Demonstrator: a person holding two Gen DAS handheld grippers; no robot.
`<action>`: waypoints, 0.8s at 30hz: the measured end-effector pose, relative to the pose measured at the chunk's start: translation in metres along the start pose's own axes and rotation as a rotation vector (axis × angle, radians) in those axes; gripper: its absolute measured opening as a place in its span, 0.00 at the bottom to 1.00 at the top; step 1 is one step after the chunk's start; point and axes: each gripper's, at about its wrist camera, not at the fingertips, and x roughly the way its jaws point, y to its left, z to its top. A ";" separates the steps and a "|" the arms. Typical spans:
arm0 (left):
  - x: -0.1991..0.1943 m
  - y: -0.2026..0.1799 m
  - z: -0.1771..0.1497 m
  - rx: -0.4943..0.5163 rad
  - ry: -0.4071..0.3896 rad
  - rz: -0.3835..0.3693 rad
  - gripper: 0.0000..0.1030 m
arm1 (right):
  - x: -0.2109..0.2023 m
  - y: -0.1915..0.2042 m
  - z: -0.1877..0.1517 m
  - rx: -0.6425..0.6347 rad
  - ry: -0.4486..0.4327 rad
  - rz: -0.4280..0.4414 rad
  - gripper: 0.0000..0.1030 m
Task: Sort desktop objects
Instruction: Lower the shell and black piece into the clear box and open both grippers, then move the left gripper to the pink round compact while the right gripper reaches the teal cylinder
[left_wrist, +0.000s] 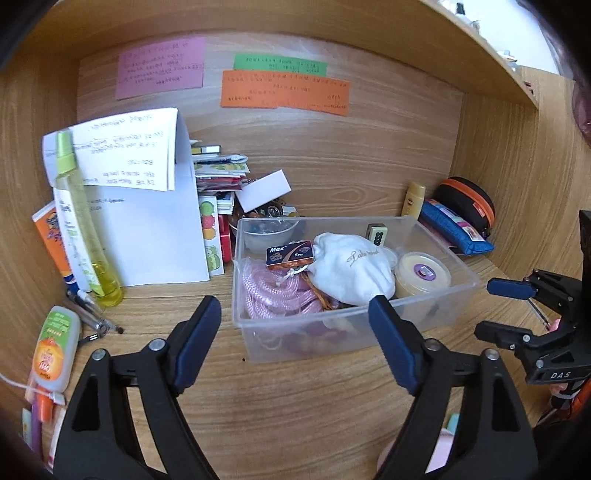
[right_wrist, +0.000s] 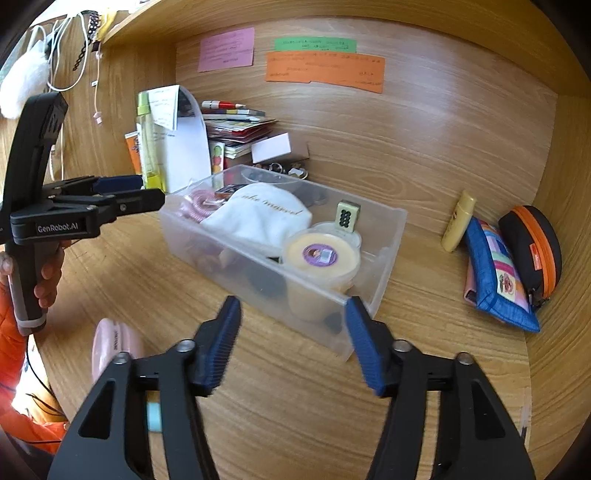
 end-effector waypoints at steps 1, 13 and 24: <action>-0.005 -0.001 -0.001 0.003 -0.007 0.002 0.83 | -0.002 0.001 -0.002 0.001 -0.001 0.006 0.59; -0.045 -0.021 -0.019 0.047 -0.033 0.018 0.95 | -0.026 0.017 -0.027 0.017 -0.015 0.059 0.62; -0.058 -0.031 -0.044 0.007 0.012 -0.029 0.98 | -0.030 0.039 -0.055 0.013 0.022 0.139 0.73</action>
